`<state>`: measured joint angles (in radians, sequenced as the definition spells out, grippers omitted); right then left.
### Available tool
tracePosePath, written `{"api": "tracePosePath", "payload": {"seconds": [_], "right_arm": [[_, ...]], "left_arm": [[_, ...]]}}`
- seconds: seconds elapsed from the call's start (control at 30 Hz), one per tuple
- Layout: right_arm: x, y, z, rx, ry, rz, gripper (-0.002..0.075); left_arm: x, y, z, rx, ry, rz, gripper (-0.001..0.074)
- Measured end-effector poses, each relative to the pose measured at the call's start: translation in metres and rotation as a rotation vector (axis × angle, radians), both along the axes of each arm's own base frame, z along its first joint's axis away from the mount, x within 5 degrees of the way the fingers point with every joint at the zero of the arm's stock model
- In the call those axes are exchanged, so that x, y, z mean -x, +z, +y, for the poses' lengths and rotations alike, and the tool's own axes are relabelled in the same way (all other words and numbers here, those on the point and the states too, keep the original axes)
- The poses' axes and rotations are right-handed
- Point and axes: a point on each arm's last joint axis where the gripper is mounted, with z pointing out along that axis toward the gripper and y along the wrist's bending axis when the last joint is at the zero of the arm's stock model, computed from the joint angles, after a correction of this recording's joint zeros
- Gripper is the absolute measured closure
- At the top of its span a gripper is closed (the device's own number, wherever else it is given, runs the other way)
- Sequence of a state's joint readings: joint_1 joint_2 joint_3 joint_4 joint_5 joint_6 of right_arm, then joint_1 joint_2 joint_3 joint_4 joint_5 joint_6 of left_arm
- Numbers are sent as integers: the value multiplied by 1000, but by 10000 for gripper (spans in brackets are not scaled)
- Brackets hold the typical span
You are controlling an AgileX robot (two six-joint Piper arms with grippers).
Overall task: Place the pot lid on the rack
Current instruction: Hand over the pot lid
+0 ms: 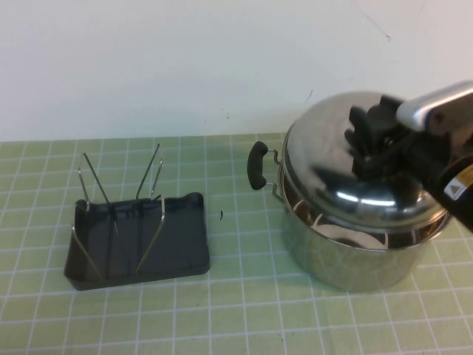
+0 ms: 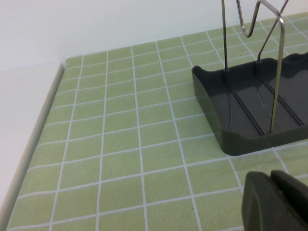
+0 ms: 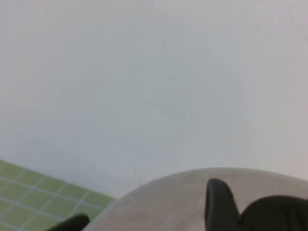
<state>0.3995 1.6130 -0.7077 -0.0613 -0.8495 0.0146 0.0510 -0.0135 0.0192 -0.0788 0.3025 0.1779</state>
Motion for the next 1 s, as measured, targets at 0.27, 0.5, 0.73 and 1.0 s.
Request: {"api": "tracePosePath", "payload": {"seconds": [0.27,0.5,0.73,1.0], "right_arm": [[40,74,-7,55,94,-224,389],[68,101,-16,118,127,-227,389],[74,99,-13,105,182,-162,390],[76,97,-10,82,231,-124,390]], "left_arm": [[0,1,0,30,6,-16,738],[-2,15,-12,1129,67,-111,738],[-3,27,-1,1352,124,-286,738],[7,67,-25,1154,-160,-158,738]]}}
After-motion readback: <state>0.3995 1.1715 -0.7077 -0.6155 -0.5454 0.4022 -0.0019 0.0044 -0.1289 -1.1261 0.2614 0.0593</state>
